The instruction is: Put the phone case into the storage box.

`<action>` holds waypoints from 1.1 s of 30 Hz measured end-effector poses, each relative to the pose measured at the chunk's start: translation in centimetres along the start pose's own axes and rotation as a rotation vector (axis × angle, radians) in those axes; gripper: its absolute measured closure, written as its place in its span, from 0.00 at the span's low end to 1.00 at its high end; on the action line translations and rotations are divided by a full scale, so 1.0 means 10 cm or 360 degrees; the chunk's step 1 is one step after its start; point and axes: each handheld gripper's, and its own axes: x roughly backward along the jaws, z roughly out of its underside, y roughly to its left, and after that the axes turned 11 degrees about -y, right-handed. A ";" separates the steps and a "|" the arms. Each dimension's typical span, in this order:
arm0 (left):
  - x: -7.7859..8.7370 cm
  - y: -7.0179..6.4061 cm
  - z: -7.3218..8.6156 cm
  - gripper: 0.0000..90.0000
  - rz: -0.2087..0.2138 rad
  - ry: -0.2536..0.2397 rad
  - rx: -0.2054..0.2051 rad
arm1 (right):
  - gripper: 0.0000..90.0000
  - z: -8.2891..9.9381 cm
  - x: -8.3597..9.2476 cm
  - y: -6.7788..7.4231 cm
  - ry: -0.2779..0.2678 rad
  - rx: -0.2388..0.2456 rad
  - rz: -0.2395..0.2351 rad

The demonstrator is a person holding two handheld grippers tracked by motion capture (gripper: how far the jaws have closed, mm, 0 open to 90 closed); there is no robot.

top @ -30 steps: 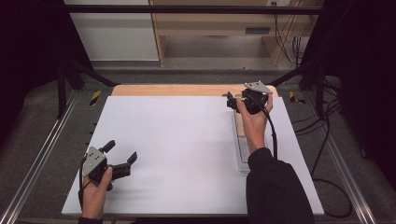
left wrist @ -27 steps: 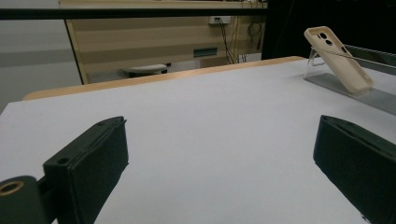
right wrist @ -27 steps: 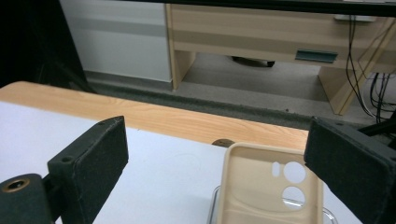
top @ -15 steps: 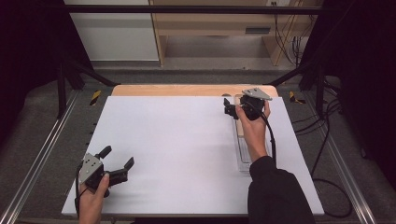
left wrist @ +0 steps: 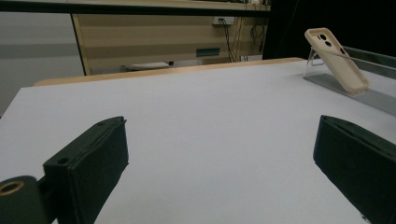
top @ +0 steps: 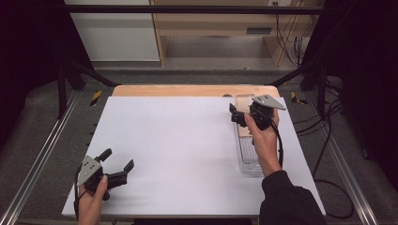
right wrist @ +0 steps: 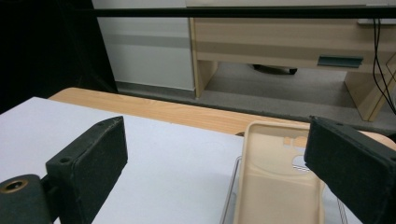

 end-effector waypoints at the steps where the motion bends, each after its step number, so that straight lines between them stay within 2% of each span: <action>1: 0.02 0.00 -0.02 0.03 0.0001 -0.0010 0.0002 | 0.07 -0.01 0.02 0.01 -0.0004 0.0004 -0.0005; 3: 0.03 -0.02 -0.05 0.03 0.0000 -0.0033 0.0015 | 0.07 -0.04 0.06 0.03 -0.0020 0.0000 -0.0021; 7: 0.04 -0.05 -0.08 0.02 0.0022 -0.0044 -0.0002 | 0.06 -0.12 0.15 0.02 -0.0064 0.0003 -0.0030; 10: 0.04 -0.05 -0.09 0.02 0.0026 -0.0042 -0.0002 | 0.06 -0.17 0.19 -0.01 -0.0087 -0.0049 -0.0038; 11: 0.04 -0.04 -0.08 0.02 0.0028 -0.0041 -0.0001 | 0.06 -0.18 0.20 -0.01 -0.0087 -0.0043 -0.0039; 13: 0.04 -0.04 -0.08 0.01 0.0024 -0.0046 0.0002 | 0.05 -0.18 0.22 -0.02 -0.0087 -0.0030 -0.0036; 17: 0.06 -0.02 -0.10 0.02 -0.0036 -0.0064 0.0005 | 0.05 -0.18 0.25 -0.03 -0.0071 -0.0005 -0.0020; 22: 0.06 0.02 -0.09 0.02 -0.0022 -0.0068 0.0049 | 0.06 -0.20 0.29 -0.06 -0.0091 -0.0002 -0.0025; 24: 0.07 0.03 -0.09 0.02 -0.0023 -0.0066 0.0048 | 0.06 -0.21 0.32 -0.07 -0.0111 -0.0021 -0.0026; 29: 0.09 0.04 -0.10 0.02 -0.0009 -0.0070 0.0036 | 0.05 -0.20 0.43 -0.09 -0.0137 -0.0015 -0.0028; 33: 0.08 0.04 -0.10 0.02 0.0002 -0.0079 0.0054 | 0.05 -0.19 0.51 -0.13 -0.0148 -0.0027 -0.0032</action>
